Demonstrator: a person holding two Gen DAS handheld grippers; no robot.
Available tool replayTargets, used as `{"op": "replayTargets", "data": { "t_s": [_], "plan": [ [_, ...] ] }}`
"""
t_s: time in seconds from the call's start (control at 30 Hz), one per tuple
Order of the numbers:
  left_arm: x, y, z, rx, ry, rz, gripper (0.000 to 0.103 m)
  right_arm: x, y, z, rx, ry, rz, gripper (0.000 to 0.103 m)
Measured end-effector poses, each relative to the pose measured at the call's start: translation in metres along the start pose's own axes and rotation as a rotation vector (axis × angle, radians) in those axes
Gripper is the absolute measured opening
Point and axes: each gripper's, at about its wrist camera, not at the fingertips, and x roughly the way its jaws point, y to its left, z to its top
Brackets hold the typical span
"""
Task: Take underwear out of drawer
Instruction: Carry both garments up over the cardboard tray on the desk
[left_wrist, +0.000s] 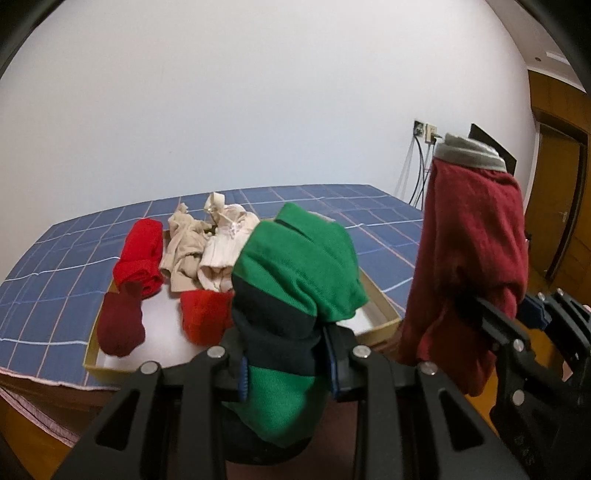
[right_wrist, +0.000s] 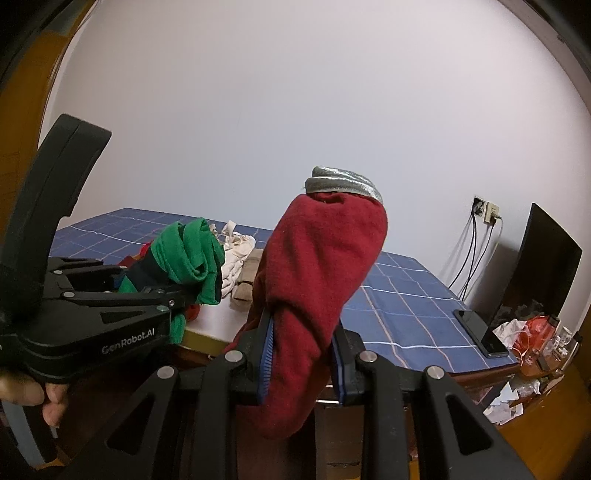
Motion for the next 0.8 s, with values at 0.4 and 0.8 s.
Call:
{"op": "replayTargets", "data": {
  "t_s": [0.4, 0.8],
  "plan": [
    [0.033, 0.006, 0.024, -0.004, 0.018, 0.028, 0.028, 0.031, -0.008, 0.007, -0.025, 0.036, 0.016, 0.028],
    [0.059, 0.0, 0.037, 0.0, 0.038, 0.046, 0.028, 0.05, -0.004, 0.015, -0.067, 0.062, 0.015, 0.028]
  ]
}}
